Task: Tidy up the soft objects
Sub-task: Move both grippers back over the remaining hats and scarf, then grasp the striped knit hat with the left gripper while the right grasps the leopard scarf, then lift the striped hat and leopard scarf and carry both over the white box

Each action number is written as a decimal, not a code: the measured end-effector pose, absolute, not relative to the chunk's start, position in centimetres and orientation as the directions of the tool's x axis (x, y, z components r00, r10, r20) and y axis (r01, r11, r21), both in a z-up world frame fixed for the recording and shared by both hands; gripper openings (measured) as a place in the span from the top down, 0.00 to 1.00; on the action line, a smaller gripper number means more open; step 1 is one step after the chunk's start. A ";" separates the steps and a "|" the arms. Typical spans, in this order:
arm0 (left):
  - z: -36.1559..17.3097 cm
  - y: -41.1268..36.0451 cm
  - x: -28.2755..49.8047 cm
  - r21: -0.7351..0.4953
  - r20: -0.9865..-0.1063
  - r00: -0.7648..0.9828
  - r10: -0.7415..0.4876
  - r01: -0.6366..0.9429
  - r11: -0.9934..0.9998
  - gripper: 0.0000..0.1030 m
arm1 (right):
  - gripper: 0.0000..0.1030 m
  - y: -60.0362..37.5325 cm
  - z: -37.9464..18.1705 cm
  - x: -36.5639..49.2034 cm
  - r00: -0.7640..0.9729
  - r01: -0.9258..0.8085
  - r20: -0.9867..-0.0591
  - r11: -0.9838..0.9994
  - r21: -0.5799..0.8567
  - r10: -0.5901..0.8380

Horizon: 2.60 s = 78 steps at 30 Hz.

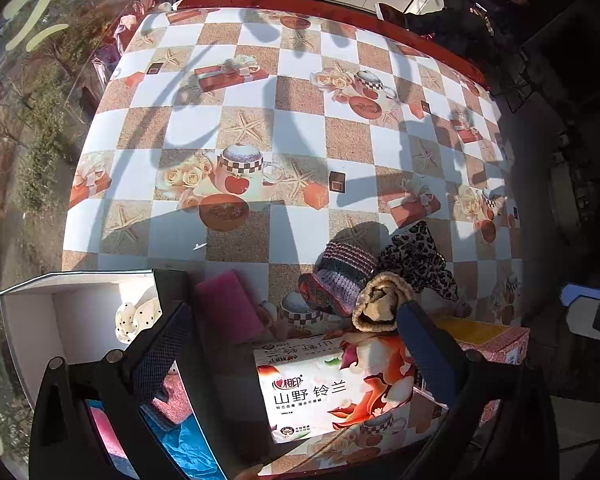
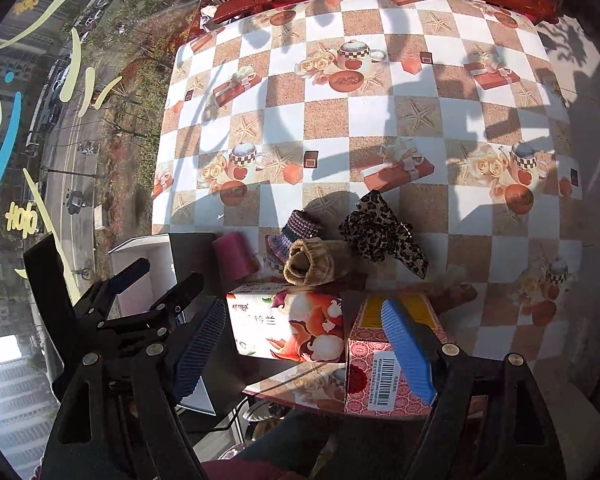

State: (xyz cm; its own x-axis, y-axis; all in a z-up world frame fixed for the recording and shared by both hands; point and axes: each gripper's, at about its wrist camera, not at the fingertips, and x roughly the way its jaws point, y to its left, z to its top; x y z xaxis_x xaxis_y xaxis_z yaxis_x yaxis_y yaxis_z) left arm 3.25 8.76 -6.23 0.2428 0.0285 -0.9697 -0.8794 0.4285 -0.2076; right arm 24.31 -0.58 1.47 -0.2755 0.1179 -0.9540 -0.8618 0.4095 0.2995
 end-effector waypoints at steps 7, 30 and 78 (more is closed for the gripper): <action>-11.9 11.3 8.6 -0.213 -0.977 0.177 -0.121 -0.865 0.455 0.00 | 0.21 -3.2 -0.7 29.9 -0.283 -0.815 -0.954 0.499 0.295 0.100; -18.6 10.3 12.2 -0.185 -0.946 0.029 -0.323 -0.866 0.465 0.59 | 0.21 2.0 -9.5 32.0 -0.351 -0.859 -0.934 0.421 0.292 -0.070; -14.8 15.4 6.5 -0.195 -0.979 0.200 0.021 -0.968 0.155 0.23 | 0.64 2.5 -11.6 34.0 -0.278 -0.917 -0.960 0.307 0.254 -0.035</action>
